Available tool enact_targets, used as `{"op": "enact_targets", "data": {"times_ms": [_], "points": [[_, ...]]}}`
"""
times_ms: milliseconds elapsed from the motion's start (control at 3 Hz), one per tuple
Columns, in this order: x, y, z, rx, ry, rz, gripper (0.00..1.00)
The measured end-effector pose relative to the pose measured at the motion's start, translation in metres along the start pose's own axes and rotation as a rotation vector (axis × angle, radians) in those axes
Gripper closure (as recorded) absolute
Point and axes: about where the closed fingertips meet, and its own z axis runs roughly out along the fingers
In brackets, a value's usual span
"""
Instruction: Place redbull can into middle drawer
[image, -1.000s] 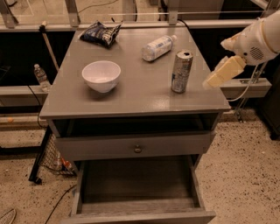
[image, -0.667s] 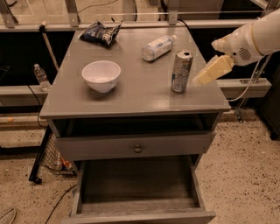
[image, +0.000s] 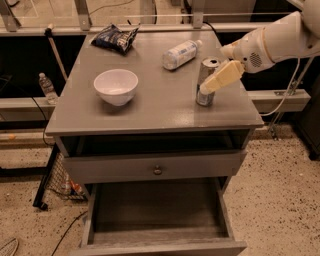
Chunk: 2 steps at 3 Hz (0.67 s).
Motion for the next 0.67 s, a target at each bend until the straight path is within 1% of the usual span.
{"op": "enact_targets", "data": {"times_ms": [333, 667], "points": [[-0.0073, 0.0025, 0.0119, -0.022, -0.012, 0.001, 0.24], [-0.0127, 0.0081, 0.0198, -0.045, -0.028, -0.003, 0.56]]}}
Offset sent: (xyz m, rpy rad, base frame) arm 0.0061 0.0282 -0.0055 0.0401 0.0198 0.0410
